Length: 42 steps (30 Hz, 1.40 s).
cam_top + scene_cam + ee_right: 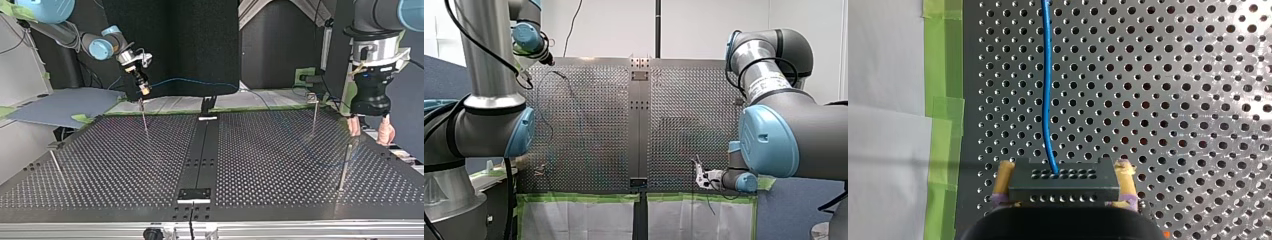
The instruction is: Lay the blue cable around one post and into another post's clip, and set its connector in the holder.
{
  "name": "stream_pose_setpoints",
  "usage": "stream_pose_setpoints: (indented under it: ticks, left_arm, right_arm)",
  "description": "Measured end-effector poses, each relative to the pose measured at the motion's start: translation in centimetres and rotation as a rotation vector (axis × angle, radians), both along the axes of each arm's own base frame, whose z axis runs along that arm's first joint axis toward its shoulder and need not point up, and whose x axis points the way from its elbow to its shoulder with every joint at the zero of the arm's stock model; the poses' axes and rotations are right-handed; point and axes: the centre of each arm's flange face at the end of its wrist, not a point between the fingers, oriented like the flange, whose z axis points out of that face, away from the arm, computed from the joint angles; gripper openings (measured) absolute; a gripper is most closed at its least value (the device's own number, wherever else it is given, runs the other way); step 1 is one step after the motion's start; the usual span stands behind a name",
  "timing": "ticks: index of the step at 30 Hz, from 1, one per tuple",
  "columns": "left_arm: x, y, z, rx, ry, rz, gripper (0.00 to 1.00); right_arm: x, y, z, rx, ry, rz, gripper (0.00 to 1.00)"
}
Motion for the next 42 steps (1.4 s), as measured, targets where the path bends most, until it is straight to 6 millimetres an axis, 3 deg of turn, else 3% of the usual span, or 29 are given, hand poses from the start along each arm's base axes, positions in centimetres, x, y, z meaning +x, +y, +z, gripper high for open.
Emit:
stream_pose_setpoints:
  ticks: [16,29,42]
  left_arm:
    - [3.2,0.3,0.8,0.116,0.145,0.07,1.0]
    - [3.3,-0.5,4.6,0.23,0.182,0.042,1.0]
    - [4.8,-2.3,6.7,0.338,0.244,-0.087,1.0]
  right_arm:
    - [-0.5,-0.8,0.2,0.008,-0.004,-0.041,0.0]
    - [-0.7,-1.0,0.2,0.006,-0.002,-0.054,0.0]
    - [-0.7,-1.0,0.2,0.005,-0.003,-0.054,0.0]
